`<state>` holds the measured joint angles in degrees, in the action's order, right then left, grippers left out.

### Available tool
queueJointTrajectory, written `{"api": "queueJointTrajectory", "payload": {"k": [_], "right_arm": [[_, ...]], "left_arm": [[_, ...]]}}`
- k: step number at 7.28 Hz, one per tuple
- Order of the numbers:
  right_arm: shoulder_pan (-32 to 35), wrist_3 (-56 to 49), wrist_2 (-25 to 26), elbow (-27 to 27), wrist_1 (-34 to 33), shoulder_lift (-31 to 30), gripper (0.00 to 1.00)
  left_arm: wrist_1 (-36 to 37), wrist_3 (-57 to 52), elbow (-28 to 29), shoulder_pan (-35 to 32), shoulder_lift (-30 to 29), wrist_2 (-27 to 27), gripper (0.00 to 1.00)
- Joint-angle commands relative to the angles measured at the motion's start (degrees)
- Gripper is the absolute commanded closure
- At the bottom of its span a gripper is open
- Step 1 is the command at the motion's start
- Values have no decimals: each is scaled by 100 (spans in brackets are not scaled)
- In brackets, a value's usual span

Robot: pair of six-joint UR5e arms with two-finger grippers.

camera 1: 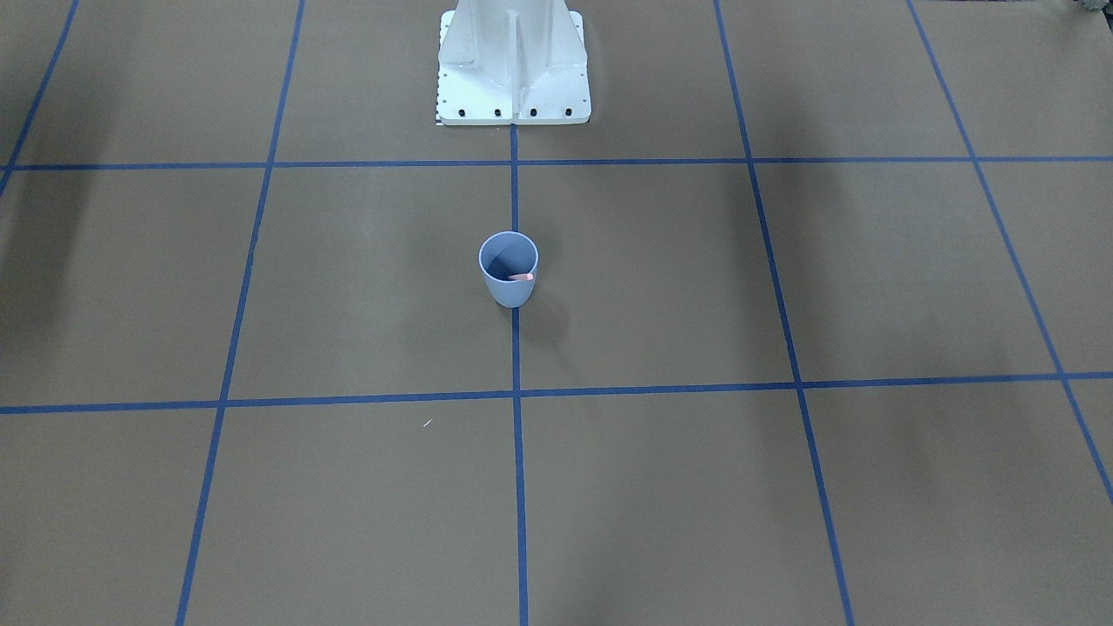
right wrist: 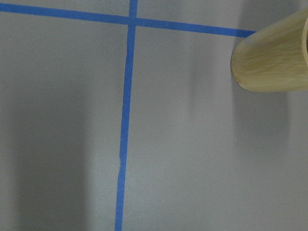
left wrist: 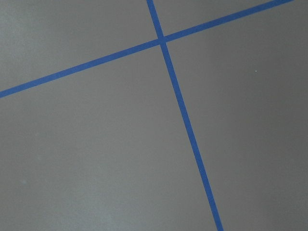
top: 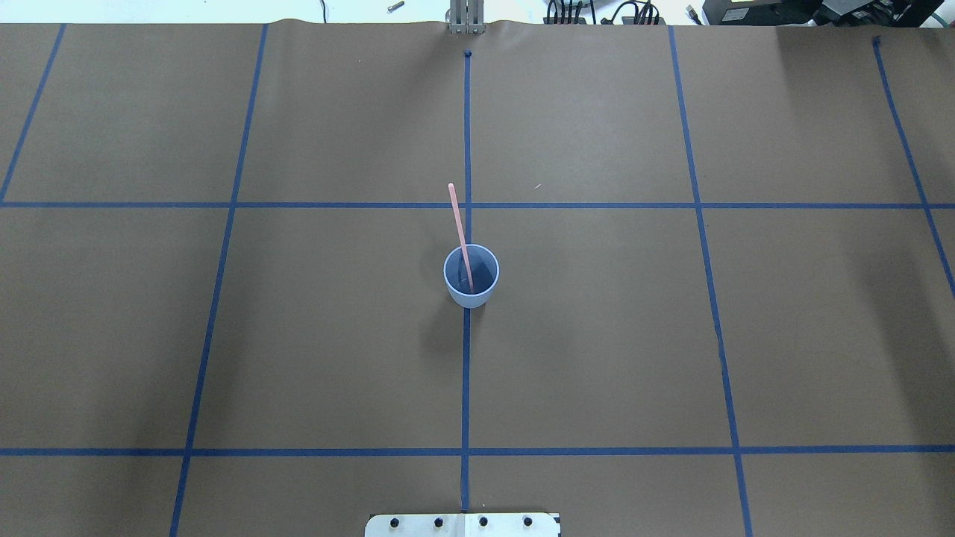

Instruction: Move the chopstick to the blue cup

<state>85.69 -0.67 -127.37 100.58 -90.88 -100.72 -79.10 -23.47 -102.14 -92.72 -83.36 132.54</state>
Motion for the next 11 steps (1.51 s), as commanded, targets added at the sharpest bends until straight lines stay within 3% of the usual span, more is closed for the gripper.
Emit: {"api": "queueJointTrajectory", "payload": {"k": [1, 11], "right_arm": [[0, 5, -16, 6, 0, 0, 0], [0, -56, -51, 120, 0, 8, 0]], "left_arm": [[0, 0, 1, 0, 4, 0, 0], [0, 0, -8, -18, 66, -9, 0]]}}
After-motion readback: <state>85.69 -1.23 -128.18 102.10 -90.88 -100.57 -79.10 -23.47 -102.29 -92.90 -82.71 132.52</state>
